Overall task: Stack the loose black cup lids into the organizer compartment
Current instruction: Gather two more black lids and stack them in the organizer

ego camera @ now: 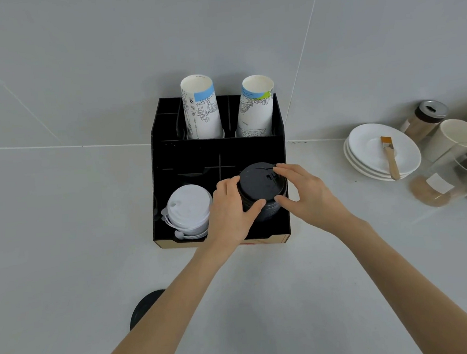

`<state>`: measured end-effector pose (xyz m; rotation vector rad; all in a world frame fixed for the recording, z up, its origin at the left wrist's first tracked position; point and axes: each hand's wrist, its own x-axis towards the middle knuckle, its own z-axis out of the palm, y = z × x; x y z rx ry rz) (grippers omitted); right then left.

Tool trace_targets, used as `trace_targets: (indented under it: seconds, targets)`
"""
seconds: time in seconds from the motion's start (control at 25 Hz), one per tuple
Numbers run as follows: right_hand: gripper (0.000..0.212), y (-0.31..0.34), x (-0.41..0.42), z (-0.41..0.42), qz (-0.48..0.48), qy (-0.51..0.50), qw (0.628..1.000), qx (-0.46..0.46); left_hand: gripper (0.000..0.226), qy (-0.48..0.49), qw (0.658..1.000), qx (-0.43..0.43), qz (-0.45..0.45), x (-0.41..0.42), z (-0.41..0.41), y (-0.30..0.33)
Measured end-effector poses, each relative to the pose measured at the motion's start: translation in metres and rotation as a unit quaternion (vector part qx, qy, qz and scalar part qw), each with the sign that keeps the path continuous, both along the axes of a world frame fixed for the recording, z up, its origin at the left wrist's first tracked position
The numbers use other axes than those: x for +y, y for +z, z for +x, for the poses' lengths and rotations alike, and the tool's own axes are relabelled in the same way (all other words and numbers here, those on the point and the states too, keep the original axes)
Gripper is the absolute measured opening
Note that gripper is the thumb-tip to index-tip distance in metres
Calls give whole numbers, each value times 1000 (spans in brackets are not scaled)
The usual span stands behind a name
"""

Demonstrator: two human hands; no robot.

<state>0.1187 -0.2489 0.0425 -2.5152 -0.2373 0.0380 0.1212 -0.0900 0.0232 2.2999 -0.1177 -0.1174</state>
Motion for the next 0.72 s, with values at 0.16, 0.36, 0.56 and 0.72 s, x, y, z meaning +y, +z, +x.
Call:
trace_targets:
  seconds: [0.16, 0.36, 0.56, 0.72]
  targets:
    - [50, -6, 0, 0, -4, -4, 1000, 8, 61, -2, 1000, 4, 4, -1, 0, -5]
    - [50, -7, 1, 0, -2, -9, 1000, 17, 62, -4, 1000, 6, 7, -1, 1, -7]
    - [52, -3, 4, -4, -2, -14, 1000, 20, 62, -9, 1000, 8, 5, 3, 1, -5]
    - [56, 7, 10, -9, 15, -21, 1000, -2, 64, -11, 1000, 7, 9, 9, -3, -1]
